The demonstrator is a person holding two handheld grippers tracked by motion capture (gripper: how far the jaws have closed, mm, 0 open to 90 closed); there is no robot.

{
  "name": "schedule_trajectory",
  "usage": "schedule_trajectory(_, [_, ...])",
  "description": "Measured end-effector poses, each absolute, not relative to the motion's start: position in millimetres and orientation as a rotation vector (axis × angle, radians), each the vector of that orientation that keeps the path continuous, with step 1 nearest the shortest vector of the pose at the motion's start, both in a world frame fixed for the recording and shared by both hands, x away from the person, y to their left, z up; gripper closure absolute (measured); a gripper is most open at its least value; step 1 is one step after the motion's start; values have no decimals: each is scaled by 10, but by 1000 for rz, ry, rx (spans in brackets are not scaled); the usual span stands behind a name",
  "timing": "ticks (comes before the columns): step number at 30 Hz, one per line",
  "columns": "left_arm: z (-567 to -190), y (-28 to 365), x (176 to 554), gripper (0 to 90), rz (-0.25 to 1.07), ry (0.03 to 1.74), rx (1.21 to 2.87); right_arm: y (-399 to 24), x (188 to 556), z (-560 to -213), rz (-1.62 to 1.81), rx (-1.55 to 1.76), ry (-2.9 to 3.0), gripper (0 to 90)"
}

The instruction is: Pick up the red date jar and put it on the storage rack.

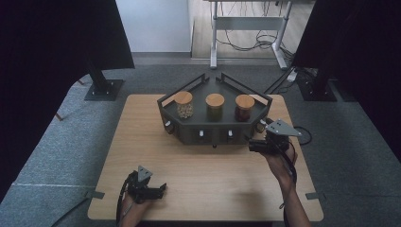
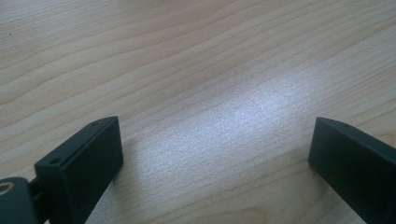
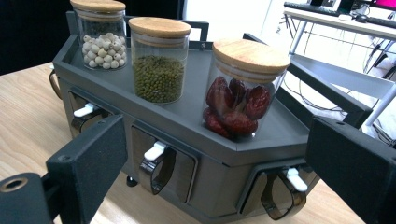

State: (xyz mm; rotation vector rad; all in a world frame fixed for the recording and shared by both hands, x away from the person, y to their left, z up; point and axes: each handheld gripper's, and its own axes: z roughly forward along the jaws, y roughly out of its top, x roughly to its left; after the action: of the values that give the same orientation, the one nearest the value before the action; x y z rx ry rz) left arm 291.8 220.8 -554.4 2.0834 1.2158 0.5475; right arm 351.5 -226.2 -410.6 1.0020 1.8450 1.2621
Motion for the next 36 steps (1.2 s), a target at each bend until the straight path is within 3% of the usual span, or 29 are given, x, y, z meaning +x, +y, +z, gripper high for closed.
schedule_trajectory(36, [-5543, 2209, 2918, 27, 546, 1216, 2086, -2463, 3125, -4490, 1209, 1045, 1886, 61])
